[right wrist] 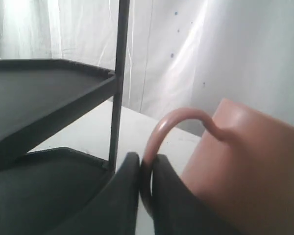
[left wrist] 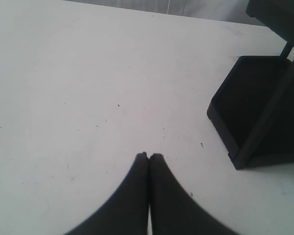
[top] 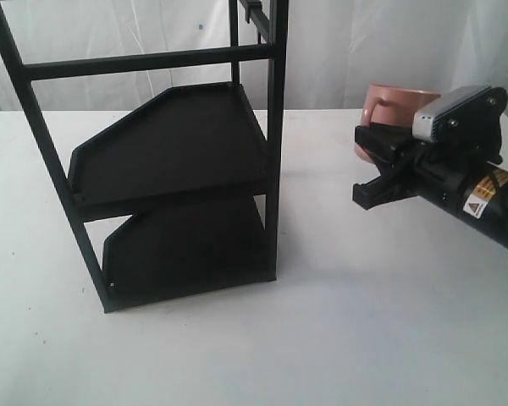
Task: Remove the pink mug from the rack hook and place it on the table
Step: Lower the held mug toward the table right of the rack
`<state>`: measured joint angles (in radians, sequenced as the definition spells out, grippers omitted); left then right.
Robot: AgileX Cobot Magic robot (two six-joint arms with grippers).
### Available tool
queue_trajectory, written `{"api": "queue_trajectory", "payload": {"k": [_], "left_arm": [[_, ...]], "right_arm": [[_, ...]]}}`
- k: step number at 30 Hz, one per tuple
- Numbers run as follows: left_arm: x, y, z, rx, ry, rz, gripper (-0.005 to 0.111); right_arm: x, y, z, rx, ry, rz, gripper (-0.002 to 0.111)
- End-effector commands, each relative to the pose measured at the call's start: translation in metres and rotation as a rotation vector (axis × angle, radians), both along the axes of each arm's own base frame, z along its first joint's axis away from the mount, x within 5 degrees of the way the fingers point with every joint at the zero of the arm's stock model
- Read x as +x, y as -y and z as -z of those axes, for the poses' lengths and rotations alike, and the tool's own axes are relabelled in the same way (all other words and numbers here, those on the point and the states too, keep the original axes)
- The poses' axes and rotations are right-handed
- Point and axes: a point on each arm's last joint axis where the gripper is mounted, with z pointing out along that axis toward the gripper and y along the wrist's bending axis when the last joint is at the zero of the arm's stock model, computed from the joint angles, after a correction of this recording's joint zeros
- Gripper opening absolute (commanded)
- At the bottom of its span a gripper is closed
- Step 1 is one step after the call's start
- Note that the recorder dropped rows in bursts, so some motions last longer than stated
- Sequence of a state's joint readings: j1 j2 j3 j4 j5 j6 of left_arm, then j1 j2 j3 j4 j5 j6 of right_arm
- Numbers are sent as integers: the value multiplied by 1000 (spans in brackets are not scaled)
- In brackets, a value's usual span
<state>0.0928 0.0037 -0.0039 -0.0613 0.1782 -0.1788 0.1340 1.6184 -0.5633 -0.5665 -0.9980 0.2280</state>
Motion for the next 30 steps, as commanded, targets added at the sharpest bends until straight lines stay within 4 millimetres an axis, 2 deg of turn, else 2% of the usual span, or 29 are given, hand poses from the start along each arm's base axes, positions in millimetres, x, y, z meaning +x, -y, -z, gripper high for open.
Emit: {"api": "queue_trajectory", "payload": {"k": [1,4,6,10,13,21,30], "left_arm": [[0,1,1,-4,1,9,0],[0,1,1,-4,1,9,0],[0,1,1,-4,1,9,0],[0,1,1,-4,1,9,0],[0,1,1,-4,1,9,0],[0,1,1,-4,1,9,0],[0,1,1,-4,1,9,0]], "right_arm": [[13,6,-22,14,103,-52,0],[21,9,-35,108,79,-89,0],[28,10,-37,86,62,-145,0],[38,12,-30,57,-46,-316,0],[40,13,-25,81,-57,-427,0],[35,11,-14,10,-96,-513,0],[35,11,-9,16,-132,-525,0]]}}
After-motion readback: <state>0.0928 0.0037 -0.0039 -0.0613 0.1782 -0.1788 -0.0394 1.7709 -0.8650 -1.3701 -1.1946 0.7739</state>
